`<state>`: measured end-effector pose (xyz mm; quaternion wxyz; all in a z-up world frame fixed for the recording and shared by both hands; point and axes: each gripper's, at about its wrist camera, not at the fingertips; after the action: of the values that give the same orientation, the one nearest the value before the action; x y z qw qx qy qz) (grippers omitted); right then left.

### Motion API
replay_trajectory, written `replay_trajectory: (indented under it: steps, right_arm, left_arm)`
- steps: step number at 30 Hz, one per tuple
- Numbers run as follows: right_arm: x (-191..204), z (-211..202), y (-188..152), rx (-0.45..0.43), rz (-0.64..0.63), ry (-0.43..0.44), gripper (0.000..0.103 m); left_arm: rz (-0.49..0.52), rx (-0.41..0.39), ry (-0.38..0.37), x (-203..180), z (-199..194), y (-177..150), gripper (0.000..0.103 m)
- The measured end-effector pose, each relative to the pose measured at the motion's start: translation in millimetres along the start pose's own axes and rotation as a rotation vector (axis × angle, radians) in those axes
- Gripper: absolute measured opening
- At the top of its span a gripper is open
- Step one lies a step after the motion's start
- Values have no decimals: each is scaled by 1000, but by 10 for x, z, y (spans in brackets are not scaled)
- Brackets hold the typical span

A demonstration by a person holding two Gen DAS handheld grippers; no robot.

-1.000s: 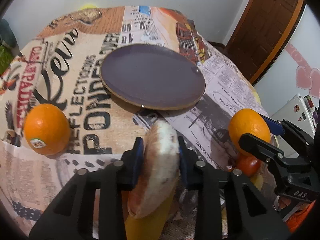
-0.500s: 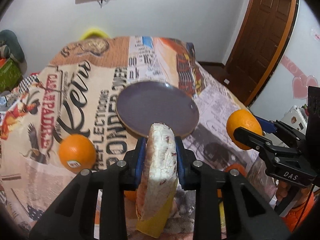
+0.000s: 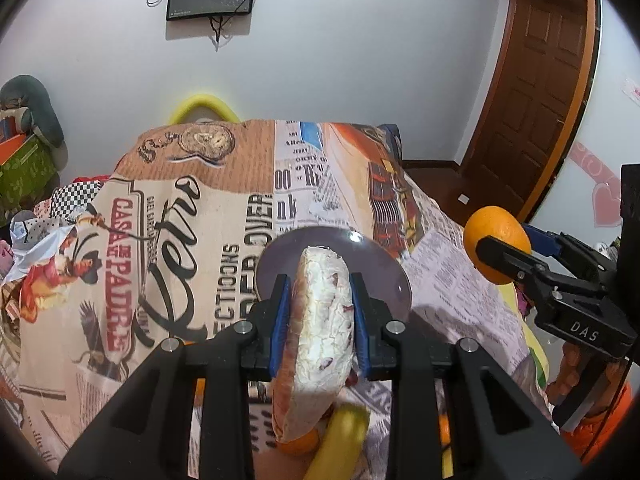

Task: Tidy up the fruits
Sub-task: 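Grasp the pomelo segment with the left tool while the right tool grasps the orange, then carry both fruits over the grey plate and lower them onto it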

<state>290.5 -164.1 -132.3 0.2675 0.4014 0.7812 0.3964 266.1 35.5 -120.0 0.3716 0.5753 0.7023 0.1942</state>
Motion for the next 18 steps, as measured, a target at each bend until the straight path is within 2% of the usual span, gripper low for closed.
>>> replay_trajectory:
  steps: [5,8,9,13,18]
  right_arm:
    - [-24,158,139,-11,-25,-16,62]
    - [-51,271,178,-3,-33,-18,62]
    - [-56,330,186,2,-37,-15,62]
    - [-71,484,185,16,-41,-7,62]
    - [-111,698,130,60,-32,14,62]
  left_arm:
    - [9,-11,8,10,160,144,29]
    - [7,-13,17,46,275,218,24]
    - [7,-19,17,56,305,255,19]
    - [6,-50,3,76,377,364,17]
    - [-20,3,24,179,604,384,16]
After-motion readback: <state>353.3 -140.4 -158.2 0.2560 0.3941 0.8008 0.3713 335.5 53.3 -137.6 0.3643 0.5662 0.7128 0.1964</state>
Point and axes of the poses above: each gripper's, at about its wrist camera, not at the fingertips, and z roughly the way its jaws point, x to its left, y to its top, and after that the axes turned 12 degrees about -z, right-handed
